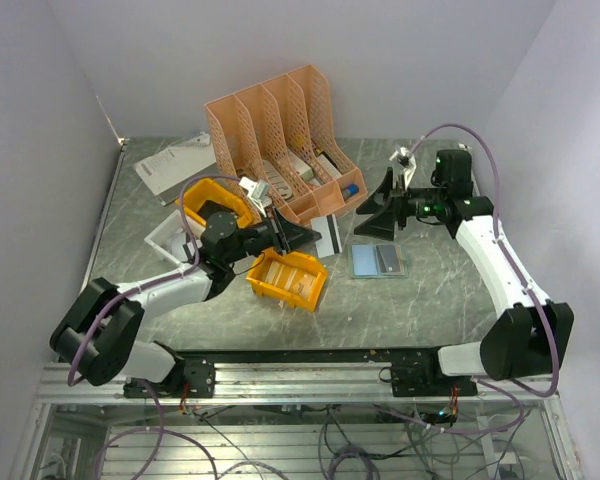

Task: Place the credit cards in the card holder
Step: Pick up the credit card from the storage box.

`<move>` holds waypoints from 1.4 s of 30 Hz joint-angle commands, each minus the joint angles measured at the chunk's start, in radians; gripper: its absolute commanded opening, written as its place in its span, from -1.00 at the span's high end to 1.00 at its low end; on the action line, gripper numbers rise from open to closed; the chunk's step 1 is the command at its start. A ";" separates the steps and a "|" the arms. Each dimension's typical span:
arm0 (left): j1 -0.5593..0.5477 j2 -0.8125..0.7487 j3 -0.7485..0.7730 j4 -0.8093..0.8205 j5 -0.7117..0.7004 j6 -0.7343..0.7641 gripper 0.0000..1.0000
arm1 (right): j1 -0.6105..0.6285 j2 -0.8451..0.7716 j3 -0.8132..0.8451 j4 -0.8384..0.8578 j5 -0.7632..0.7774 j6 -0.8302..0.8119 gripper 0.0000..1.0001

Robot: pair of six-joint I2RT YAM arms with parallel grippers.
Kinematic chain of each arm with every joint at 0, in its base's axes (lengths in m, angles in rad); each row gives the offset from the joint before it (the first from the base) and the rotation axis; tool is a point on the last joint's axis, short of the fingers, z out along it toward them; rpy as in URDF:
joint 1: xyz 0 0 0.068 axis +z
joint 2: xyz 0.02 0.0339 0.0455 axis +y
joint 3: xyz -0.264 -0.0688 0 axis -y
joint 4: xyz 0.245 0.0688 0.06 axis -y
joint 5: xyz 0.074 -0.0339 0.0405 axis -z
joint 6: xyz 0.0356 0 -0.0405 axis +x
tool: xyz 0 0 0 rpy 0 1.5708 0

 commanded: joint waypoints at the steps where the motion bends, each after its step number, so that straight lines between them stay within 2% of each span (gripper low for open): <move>1: -0.049 0.003 0.045 0.054 -0.021 0.071 0.86 | 0.000 -0.067 -0.056 0.047 0.050 0.072 -0.65; 5: -0.079 0.033 0.035 0.079 -0.023 0.087 0.86 | -0.008 -0.113 -0.124 0.104 0.057 0.076 -0.64; 11: -0.103 0.095 0.011 0.170 -0.015 0.076 0.86 | -0.020 -0.150 -0.205 0.186 -0.017 0.114 -0.62; 16: -0.123 0.127 0.013 0.227 -0.046 0.059 0.86 | -0.019 -0.177 -0.330 0.391 -0.042 0.287 -0.56; 21: -0.141 0.161 0.030 0.285 -0.070 0.030 0.86 | -0.016 -0.168 -0.367 0.416 -0.023 0.320 -0.46; 24: -0.142 0.193 0.038 0.344 -0.072 -0.003 0.86 | -0.011 -0.169 -0.421 0.552 -0.051 0.447 -0.31; 27: -0.142 0.230 0.044 0.408 -0.075 -0.035 0.86 | -0.007 -0.168 -0.453 0.657 -0.076 0.548 0.02; 31: -0.142 0.253 0.053 0.438 -0.081 -0.051 0.86 | -0.003 -0.162 -0.460 0.675 -0.096 0.579 0.36; 33: -0.143 0.257 0.059 0.436 -0.079 -0.052 0.85 | -0.002 -0.162 -0.476 0.716 -0.111 0.619 0.64; 34: -0.142 0.257 0.061 0.427 -0.081 -0.048 0.81 | -0.002 -0.162 -0.481 0.739 -0.120 0.638 0.84; 35: -0.142 0.254 0.063 0.415 -0.079 -0.044 0.73 | -0.002 -0.162 -0.485 0.762 -0.125 0.651 0.96; 39: -0.142 0.225 0.067 0.349 -0.063 -0.002 0.24 | -0.002 -0.159 -0.470 0.738 -0.133 0.621 1.00; 42: -0.135 0.201 0.090 0.258 -0.008 0.045 0.13 | -0.002 -0.156 -0.463 0.724 -0.148 0.604 1.00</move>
